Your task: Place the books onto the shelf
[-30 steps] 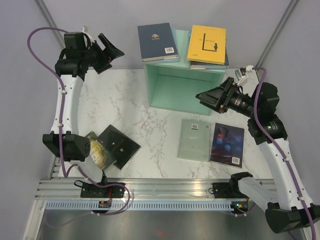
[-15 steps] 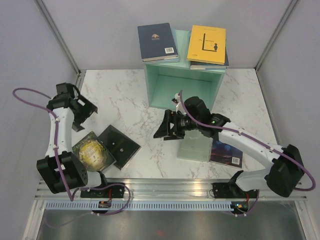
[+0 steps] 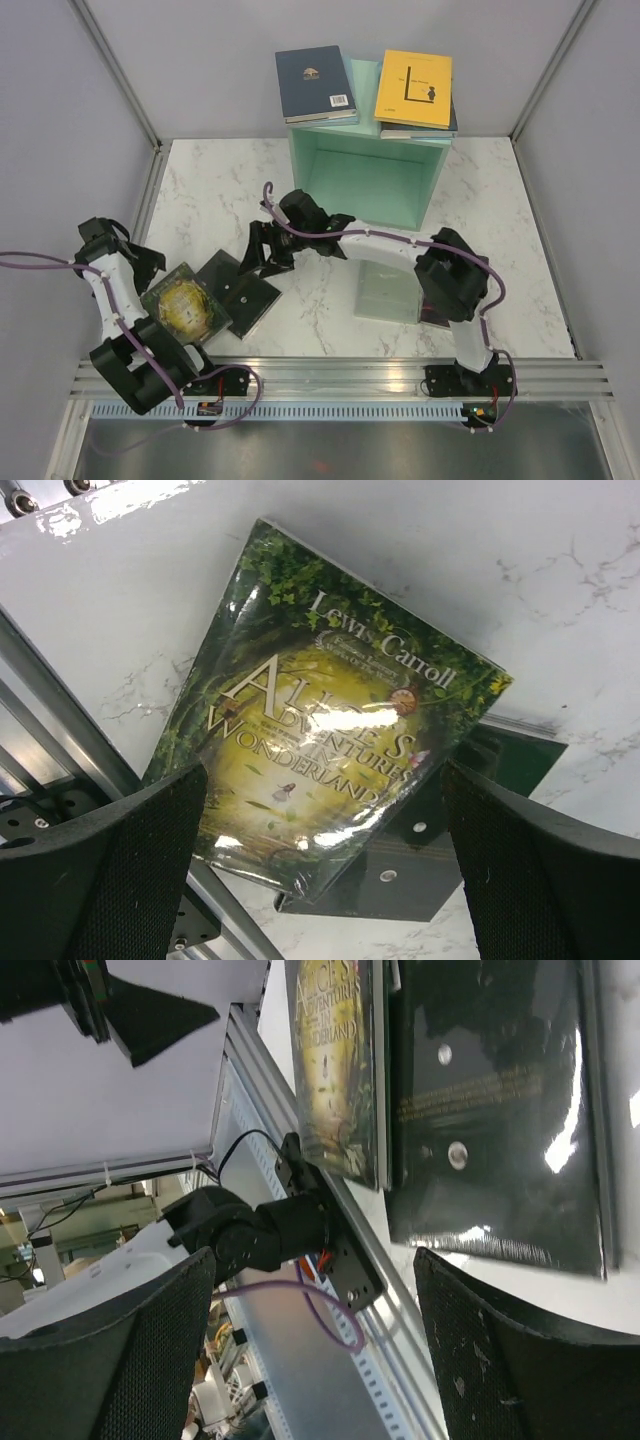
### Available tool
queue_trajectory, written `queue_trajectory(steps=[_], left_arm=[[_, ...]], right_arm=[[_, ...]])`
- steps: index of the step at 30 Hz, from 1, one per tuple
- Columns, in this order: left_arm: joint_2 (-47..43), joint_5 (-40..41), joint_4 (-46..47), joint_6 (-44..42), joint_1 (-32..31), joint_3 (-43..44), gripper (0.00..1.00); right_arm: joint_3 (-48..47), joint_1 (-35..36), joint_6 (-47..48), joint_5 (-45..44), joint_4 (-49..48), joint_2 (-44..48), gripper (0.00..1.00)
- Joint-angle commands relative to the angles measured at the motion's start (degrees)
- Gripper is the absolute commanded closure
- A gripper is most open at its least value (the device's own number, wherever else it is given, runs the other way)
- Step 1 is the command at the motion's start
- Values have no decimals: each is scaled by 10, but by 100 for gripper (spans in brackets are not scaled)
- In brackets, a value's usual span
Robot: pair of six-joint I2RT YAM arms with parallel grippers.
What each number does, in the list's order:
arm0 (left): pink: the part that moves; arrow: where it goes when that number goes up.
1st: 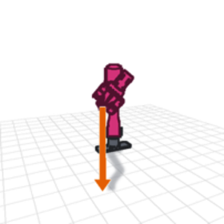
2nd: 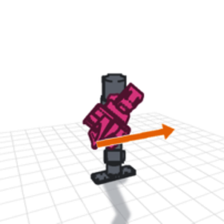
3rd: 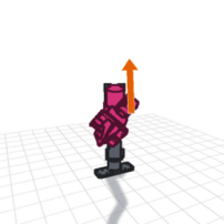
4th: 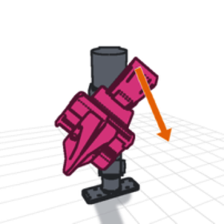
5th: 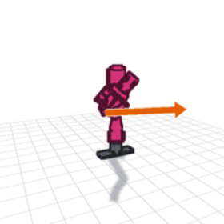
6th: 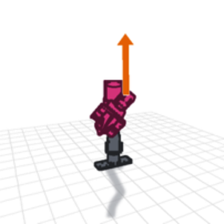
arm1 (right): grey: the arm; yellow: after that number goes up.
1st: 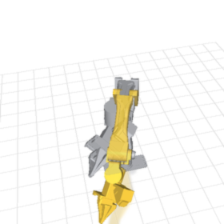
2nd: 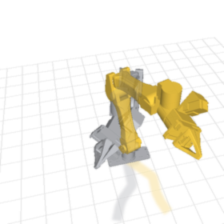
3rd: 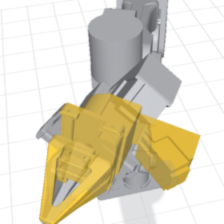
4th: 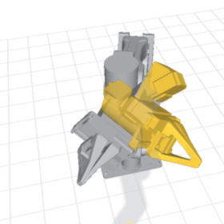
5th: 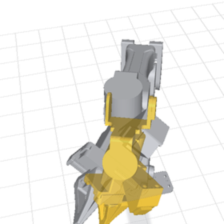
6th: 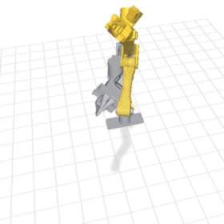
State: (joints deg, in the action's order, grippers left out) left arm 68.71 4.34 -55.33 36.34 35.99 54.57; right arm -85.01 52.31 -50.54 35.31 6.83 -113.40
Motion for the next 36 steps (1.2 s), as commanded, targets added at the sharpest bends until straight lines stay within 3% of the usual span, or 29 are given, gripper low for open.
queue_trajectory(steps=[1,13,28,31,35,36], left_arm=[[-21,-4,40,-1,32,-42,0],[85,116,123,-2,48,-80,1],[250,57,260,32,47,-118,3],[265,52,264,30,46,-111,4],[256,45,276,26,48,-110,4],[255,39,275,24,47,-110,4]], right_arm=[[-87,9,10,14,-29,-82,17],[-224,57,0,-24,-30,-288,16],[-353,111,-85,-28,-53,-421,17],[-333,124,-99,-30,-63,-421,23],[-296,133,-151,-23,-145,-412,55],[-291,133,-167,-20,-159,-408,60]])
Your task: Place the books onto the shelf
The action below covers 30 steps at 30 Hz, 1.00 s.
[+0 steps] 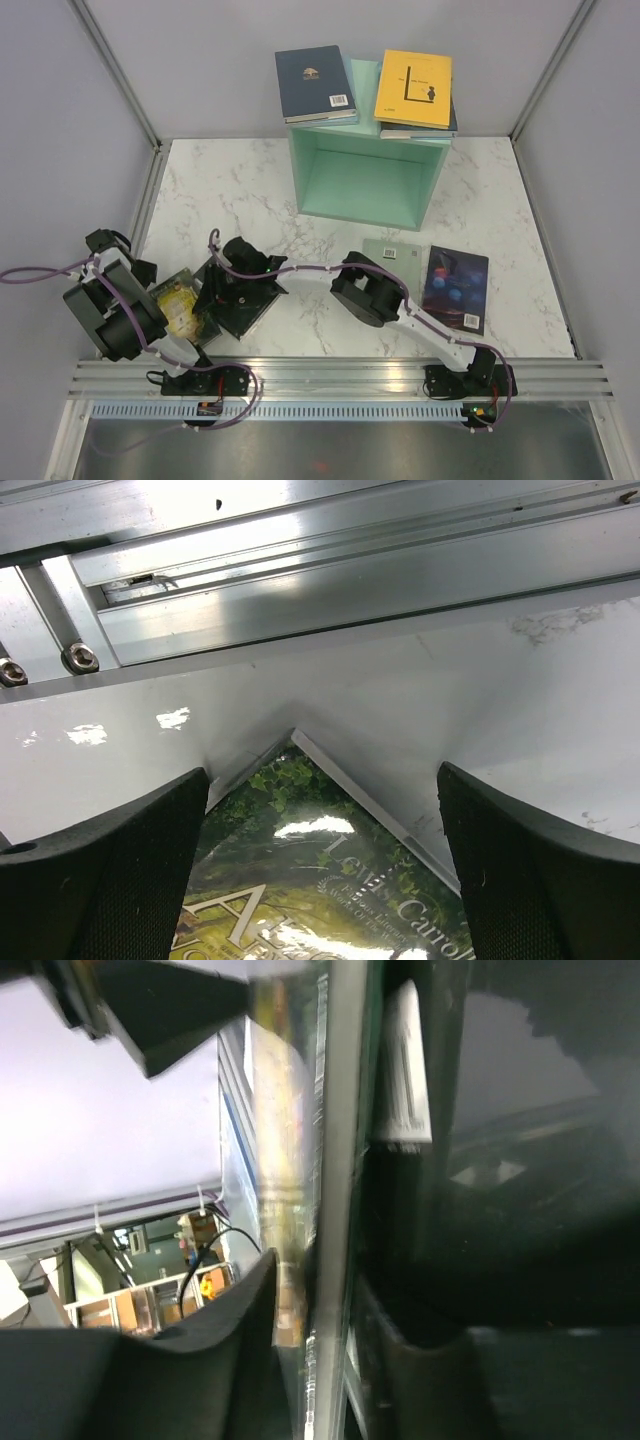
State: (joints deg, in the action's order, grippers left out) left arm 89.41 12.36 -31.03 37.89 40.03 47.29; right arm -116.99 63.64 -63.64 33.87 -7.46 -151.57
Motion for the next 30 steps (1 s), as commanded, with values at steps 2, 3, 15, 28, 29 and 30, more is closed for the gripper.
queue_trajectory(steps=[2,3,15,28,29,30], left_arm=[[46,-47,33,7,7,-37,4],[41,-57,33,7,7,-38,4],[-73,-147,12,-27,6,-25,0],[-210,-207,-48,-36,-117,60,0],[-213,-207,-55,-39,-134,71,0],[-216,-213,-63,-43,-152,89,0]], right_arm=[[38,22,-47,2,-42,-23,69],[38,23,-54,6,-50,-23,72],[200,1,-81,-39,-152,101,100],[467,-100,31,-103,-20,448,100],[482,-115,39,-121,-4,491,100],[495,-122,47,-136,28,513,100]])
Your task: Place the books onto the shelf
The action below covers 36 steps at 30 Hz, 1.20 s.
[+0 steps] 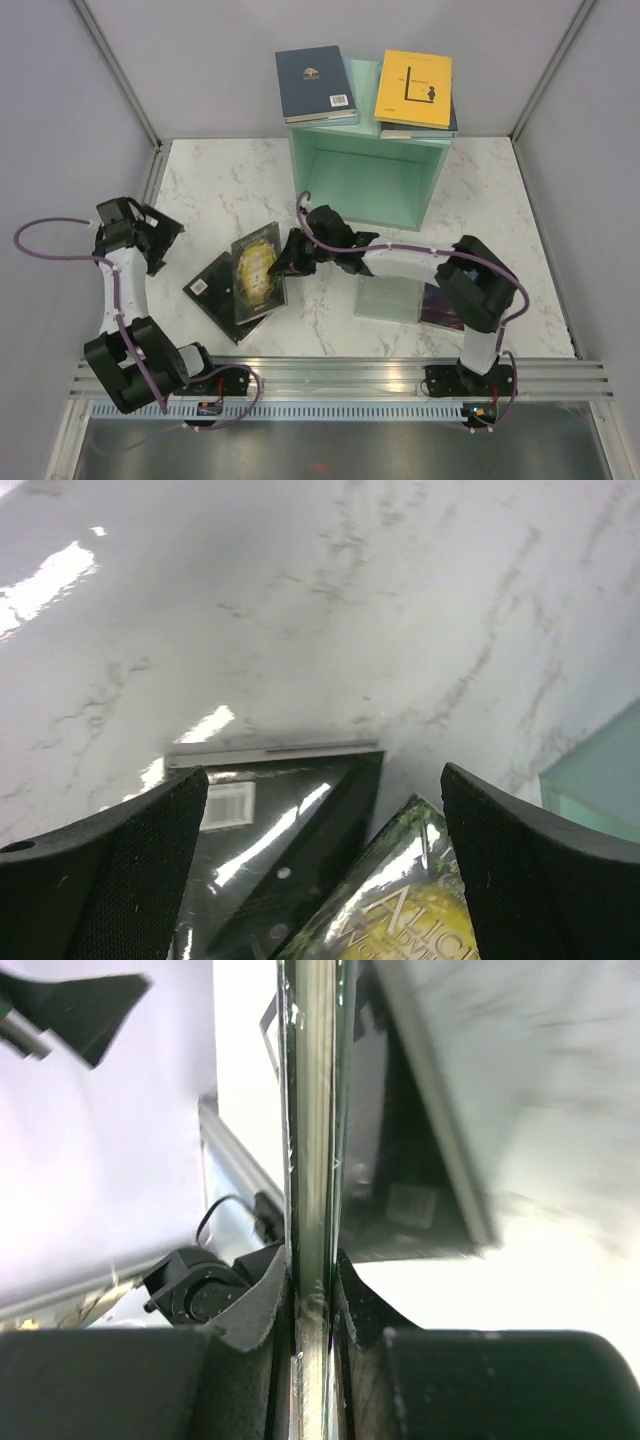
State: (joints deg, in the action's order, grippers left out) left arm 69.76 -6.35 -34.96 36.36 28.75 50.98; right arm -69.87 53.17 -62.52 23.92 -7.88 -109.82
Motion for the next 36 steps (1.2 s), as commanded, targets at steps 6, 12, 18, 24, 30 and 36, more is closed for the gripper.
queue_trajectory(steps=[6,12,18,24,30,36], left_arm=[[-32,-95,-19,-3,-176,68,0],[-16,-97,16,39,-323,63,1],[-8,-82,17,64,-414,62,5],[-28,-83,14,65,-435,30,6],[-36,-93,2,50,-436,19,7],[-27,-100,-8,28,-435,23,7]], right_arm=[[134,-95,28,-84,61,212,100],[137,-161,21,-105,59,228,100],[99,-219,22,-119,70,211,100],[35,-243,33,-121,74,150,100],[-33,-252,29,-133,72,58,100],[-93,-266,19,-148,73,-28,100]])
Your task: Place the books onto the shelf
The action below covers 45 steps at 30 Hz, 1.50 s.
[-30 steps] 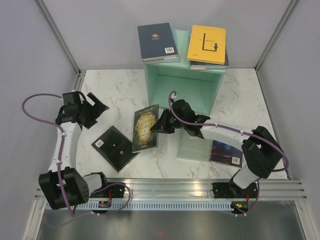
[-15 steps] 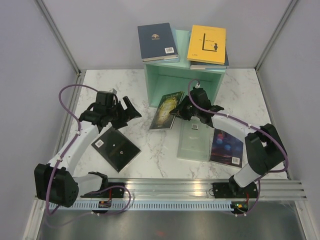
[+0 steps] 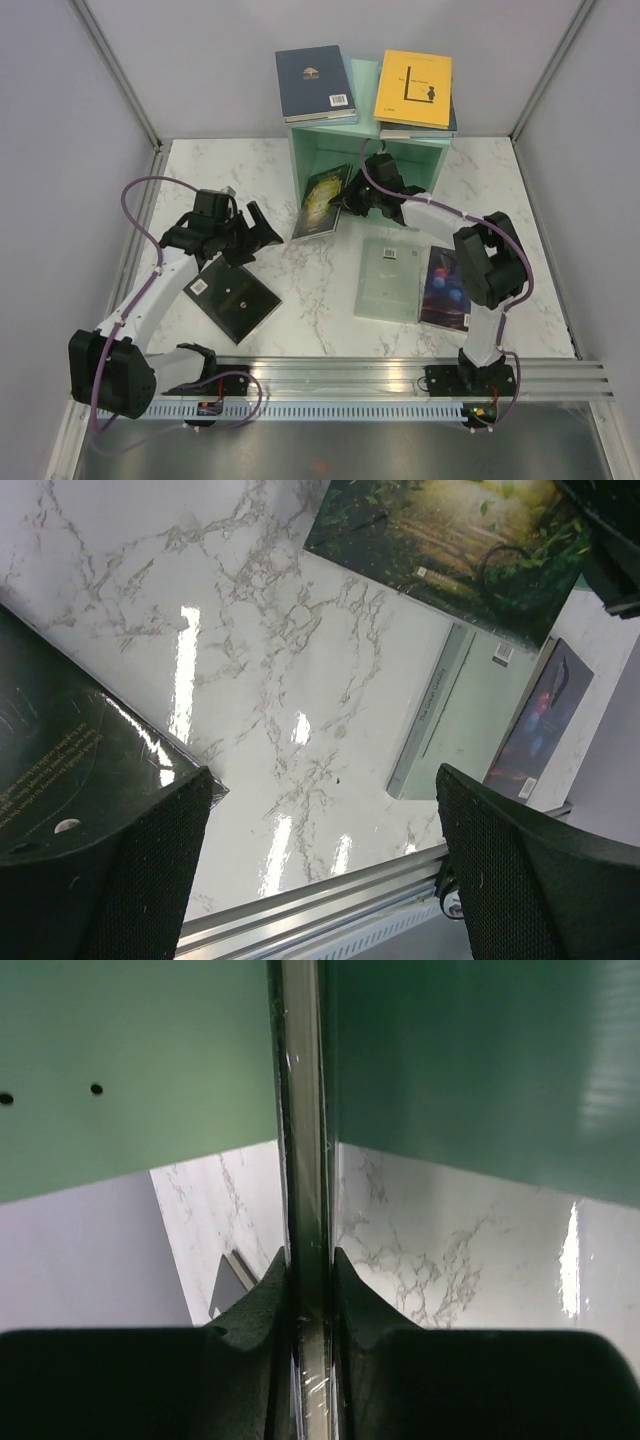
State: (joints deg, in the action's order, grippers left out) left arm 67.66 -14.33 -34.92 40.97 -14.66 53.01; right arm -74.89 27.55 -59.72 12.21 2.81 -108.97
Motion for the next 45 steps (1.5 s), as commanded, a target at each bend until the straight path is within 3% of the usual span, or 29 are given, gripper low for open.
queue_trajectory(steps=[1,3,5,6,7,10,13,19,24,32,37,42,43,44,45], left_arm=[[-3,-21,-10,-20,-2,2,7],[3,-24,-12,-26,-2,4,7],[9,-27,-12,-30,-1,6,7],[14,-29,-12,-33,-1,8,7],[16,-29,-12,-34,-2,7,7],[24,-33,-12,-38,-1,6,7],[35,-32,-13,-41,-1,6,7],[48,-32,-11,-41,-2,10,7],[42,-20,-10,-40,-2,2,7],[28,-11,-9,-23,-3,-11,7],[17,-5,-7,-12,-5,-24,7],[7,0,-1,1,-9,-33,7],[5,1,0,2,-10,-32,7],[3,1,-1,3,-11,-33,7],[2,2,-1,5,-11,-34,7]], right_arm=[[-49,-12,-12,-31,-34,-55,100],[-66,-19,-18,-34,-29,-72,100],[-73,-28,-21,-34,-14,-93,80],[-77,-30,-22,-35,-4,-99,55],[-77,-35,-22,-36,1,-107,47],[-67,-42,-21,-41,22,-112,32],[-45,-45,-20,-39,30,-105,30],[11,-45,-15,-50,54,-62,27],[26,-44,10,-84,141,-29,23],[77,-42,27,-78,156,26,21],[95,-2,44,-83,157,96,24],[115,31,39,-71,156,140,35],[123,36,38,-71,156,143,40],[128,40,37,-72,156,145,55],[132,48,36,-74,155,148,62]])
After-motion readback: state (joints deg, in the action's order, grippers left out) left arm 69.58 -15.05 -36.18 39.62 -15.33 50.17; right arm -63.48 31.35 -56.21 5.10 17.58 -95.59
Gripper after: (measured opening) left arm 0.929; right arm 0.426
